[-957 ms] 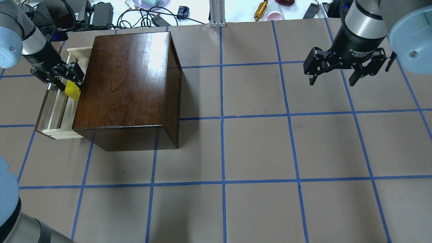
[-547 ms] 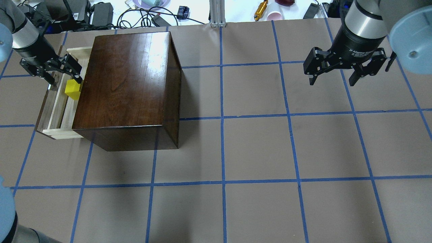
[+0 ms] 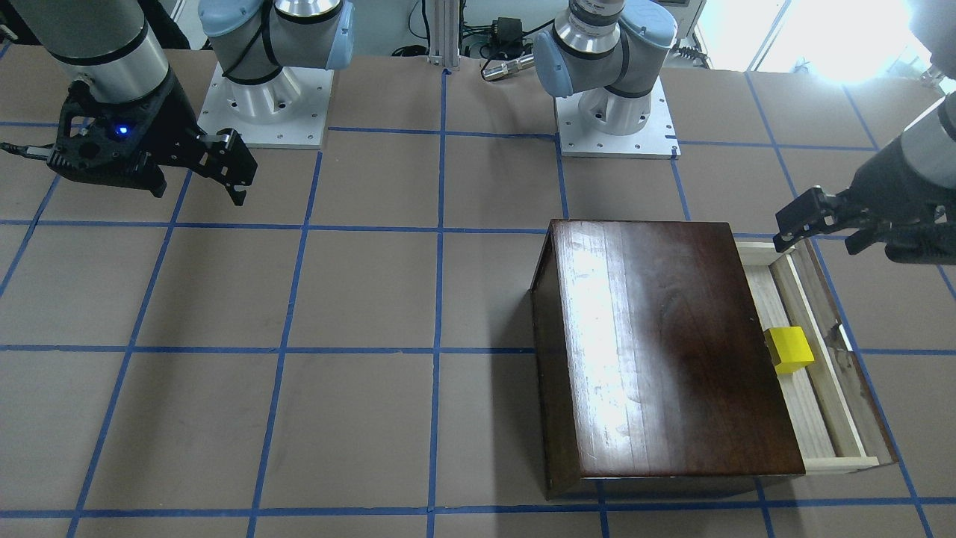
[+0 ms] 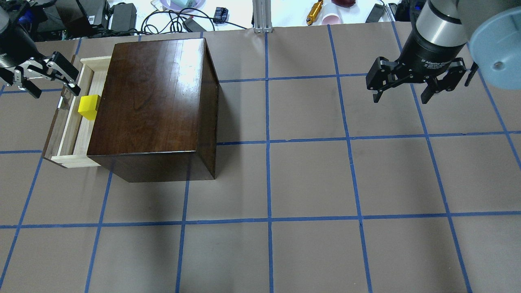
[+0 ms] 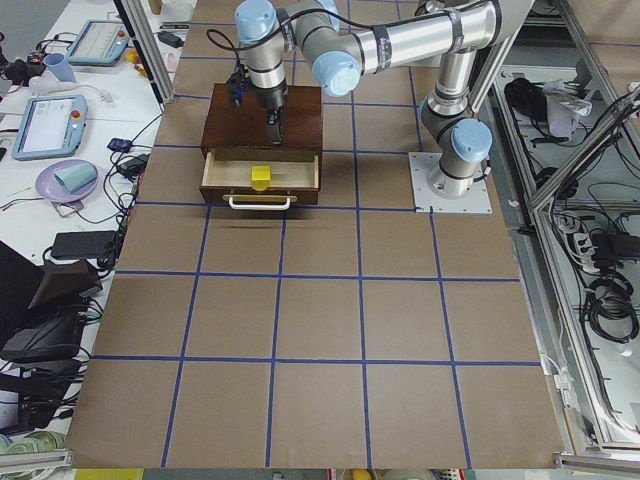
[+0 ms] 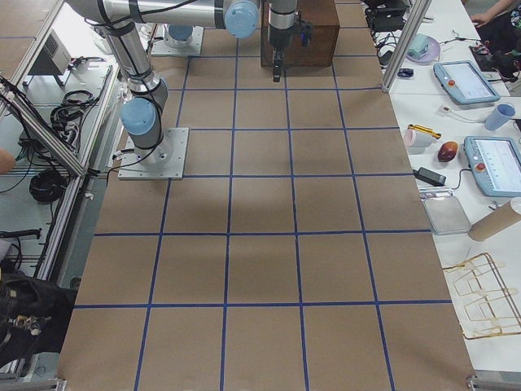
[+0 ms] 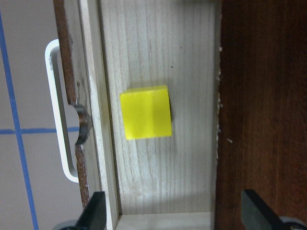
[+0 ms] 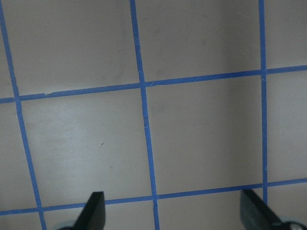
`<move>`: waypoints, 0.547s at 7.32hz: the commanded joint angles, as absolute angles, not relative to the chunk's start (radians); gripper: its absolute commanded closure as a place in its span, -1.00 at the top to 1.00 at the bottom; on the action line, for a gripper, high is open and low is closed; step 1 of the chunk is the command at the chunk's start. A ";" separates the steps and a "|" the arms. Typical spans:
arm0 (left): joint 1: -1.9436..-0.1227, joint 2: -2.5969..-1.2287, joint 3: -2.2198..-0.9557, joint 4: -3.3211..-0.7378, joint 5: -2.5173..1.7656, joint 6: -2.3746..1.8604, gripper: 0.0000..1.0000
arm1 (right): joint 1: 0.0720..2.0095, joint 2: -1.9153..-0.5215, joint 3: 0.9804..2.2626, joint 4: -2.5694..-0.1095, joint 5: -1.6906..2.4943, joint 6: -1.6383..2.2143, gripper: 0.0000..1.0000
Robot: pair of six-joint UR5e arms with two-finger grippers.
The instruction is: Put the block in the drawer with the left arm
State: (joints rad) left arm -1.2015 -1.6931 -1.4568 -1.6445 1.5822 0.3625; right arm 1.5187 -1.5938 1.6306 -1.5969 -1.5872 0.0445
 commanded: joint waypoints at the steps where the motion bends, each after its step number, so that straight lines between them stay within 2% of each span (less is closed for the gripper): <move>1: -1.236 -1.646 -1.454 -1.707 1.577 0.287 1.00 | 1.519 -1.594 1.631 -1.597 -1.588 0.044 1.00; 4: -1.435 -1.664 -1.442 -1.684 1.586 0.042 1.00 | 1.519 -1.594 1.631 -1.597 -1.586 0.044 1.00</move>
